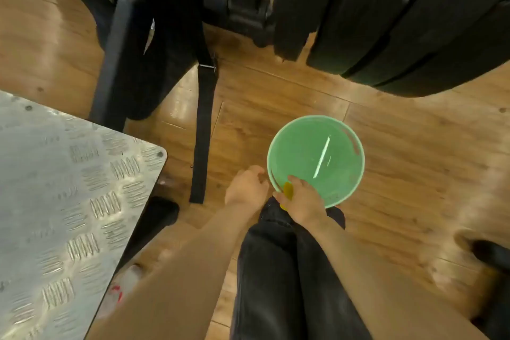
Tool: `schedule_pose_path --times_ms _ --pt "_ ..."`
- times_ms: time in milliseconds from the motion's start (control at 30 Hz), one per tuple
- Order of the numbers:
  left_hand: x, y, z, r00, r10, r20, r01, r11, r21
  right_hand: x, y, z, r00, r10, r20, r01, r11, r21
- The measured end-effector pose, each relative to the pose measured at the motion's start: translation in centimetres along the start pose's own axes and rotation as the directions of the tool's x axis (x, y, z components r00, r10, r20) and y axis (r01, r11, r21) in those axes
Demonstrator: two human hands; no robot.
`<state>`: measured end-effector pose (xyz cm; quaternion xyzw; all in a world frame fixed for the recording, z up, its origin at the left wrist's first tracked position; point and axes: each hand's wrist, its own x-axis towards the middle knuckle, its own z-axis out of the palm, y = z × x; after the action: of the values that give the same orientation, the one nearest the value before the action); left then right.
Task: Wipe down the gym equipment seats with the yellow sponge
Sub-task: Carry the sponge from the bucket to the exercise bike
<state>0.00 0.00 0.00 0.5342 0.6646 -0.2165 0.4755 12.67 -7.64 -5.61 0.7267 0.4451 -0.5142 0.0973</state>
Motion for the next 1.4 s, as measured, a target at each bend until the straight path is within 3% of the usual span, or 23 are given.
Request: schedule_pose_path --times_ms 133,300,500,667,767,1000,1167,1400 --pt "0.7 -1.5 0.2 0.999 -0.012 0.035 0.011 1.0 0.015 0.4 -0.3 0.9 0.996 -0.005 0.084 0.022 0.978 -0.205" --pt "-0.7 -2.6 -0.1 0.998 -0.064 0.028 0.064 0.998 -0.009 -1.0 -1.0 0.3 1.0 -0.01 0.024 0.017 0.954 -0.3" --pt "-5.7 0.3 -3.1 0.998 -0.056 0.026 0.057 0.998 -0.023 -6.2 -3.8 -4.7 0.998 -0.018 -0.06 0.018 1.0 0.007" --pt "-12.7 5.6 -8.6 0.999 0.021 -0.033 -0.022 0.999 -0.033 -13.9 -6.9 -12.1 0.995 0.051 -0.089 -0.028 0.969 0.244" --pt "-18.0 8.7 -12.7 0.996 0.074 -0.048 -0.077 0.996 -0.053 -20.3 -8.5 -17.3 0.993 0.048 -0.108 -0.015 0.958 0.287" --pt "-31.4 15.2 -19.5 0.964 0.204 -0.17 -0.226 0.967 -0.122 -35.4 -11.7 -26.4 0.954 0.061 -0.294 0.039 0.945 0.323" --pt "-37.6 18.3 -20.6 0.917 0.33 -0.226 -0.36 0.927 -0.104 -43.0 -11.5 -28.1 0.915 0.079 -0.395 0.085 0.92 0.383" --pt "-41.5 20.5 -18.3 0.894 0.404 -0.194 -0.414 0.91 -0.015 -48.5 -6.0 -28.1 0.84 0.263 -0.474 0.034 0.847 0.53"
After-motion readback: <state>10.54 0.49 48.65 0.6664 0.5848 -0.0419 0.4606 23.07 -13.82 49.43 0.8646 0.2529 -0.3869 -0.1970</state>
